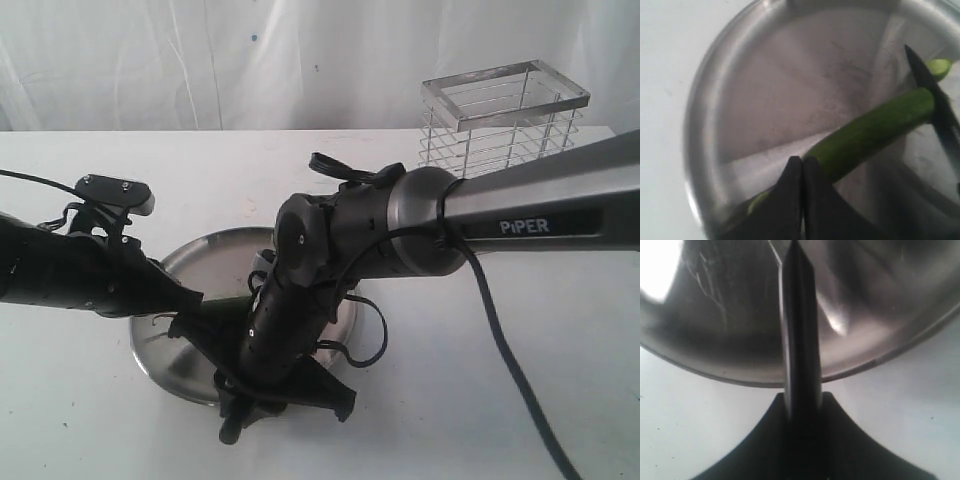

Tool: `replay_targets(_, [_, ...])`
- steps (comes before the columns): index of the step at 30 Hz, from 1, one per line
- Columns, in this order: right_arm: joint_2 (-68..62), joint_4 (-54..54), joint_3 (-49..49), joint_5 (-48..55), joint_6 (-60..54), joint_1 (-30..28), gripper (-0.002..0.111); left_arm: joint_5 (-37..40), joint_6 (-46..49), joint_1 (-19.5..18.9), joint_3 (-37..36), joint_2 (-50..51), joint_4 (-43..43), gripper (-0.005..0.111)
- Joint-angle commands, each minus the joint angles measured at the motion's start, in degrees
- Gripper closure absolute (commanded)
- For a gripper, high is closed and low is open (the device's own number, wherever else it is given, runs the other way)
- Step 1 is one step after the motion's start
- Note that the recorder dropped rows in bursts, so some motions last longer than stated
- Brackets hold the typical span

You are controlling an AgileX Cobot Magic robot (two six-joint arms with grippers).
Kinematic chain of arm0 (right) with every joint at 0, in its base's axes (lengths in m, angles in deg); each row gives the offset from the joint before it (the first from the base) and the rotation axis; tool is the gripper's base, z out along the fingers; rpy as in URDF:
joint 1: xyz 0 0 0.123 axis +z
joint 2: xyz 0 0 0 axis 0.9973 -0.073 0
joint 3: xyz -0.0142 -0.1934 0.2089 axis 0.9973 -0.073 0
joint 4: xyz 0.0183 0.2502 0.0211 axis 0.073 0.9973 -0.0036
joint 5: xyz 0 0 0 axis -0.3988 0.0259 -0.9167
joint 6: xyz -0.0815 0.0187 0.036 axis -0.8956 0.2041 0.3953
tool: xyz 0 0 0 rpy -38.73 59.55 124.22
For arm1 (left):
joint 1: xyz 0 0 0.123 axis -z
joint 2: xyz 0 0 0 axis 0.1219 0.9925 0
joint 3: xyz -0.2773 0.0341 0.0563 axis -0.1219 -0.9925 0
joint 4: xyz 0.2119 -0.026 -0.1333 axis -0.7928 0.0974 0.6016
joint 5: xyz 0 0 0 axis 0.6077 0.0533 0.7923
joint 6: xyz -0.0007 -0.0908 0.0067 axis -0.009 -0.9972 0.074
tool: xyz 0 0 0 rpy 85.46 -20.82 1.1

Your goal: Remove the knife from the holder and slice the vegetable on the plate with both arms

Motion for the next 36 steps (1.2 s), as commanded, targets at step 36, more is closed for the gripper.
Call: replay_targets(36, [-1.9,6.6,-0.1,-1.7,-10.5,-0.3,0.108,60.3,-15.1,-19.1,25.8,20.0,-9.5,0.107])
